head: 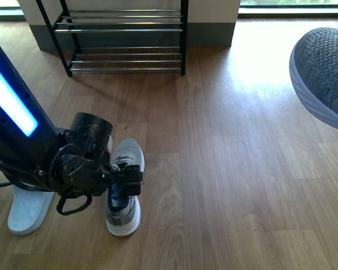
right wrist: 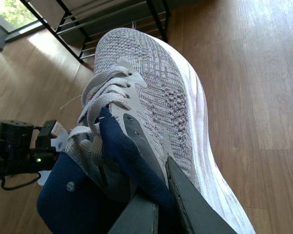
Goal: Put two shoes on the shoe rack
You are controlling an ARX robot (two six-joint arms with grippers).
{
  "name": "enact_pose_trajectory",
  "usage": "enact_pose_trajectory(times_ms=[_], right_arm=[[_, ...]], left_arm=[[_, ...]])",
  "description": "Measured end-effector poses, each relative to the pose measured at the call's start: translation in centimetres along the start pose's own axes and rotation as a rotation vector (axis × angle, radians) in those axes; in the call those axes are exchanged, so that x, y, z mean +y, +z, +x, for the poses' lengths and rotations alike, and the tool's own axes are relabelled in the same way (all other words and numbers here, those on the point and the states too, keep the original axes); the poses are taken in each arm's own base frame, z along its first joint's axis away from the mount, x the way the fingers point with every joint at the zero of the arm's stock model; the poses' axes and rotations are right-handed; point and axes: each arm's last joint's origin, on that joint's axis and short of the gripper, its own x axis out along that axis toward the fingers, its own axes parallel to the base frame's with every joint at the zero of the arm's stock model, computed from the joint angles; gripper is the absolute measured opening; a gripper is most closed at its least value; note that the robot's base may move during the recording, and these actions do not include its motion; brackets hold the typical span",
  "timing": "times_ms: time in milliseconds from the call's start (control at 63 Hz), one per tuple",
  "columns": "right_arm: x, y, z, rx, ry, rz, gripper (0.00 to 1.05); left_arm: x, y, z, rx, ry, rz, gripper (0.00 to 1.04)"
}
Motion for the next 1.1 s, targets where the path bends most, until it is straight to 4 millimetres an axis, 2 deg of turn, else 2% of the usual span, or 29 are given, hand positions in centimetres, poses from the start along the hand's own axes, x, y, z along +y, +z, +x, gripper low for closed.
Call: enact_pose_trajectory(times_ms=[191, 429, 778, 969, 1096], right_arm=[[0.0, 0.0, 0.0, 0.000, 0.000, 0.000, 0.01], [0.0, 0.0, 0.0, 0.000, 0.000, 0.000, 0.01], [0.0, 0.0, 0.0, 0.000, 0.000, 0.000, 0.01], [0.0, 0.0, 0.0, 0.000, 0.000, 0.000, 0.01], [0.0, 0.0, 0.0, 0.000, 0.000, 0.000, 0.01]], left_arm=[[1.3, -1.0, 0.8, 0.041, 0.047, -0.018, 0.95], [2.8, -2.9, 2.9, 0.120, 0.089, -0.032, 0.95], [2.9, -2.5, 6.2, 0.147, 0.096, -0.026, 0.95], [2.4, -2.0, 7.2, 0.146, 0.091, -0.006, 0.67], [1.9, -1.7, 7.3, 0.137, 0.084, 0.004, 0.37]])
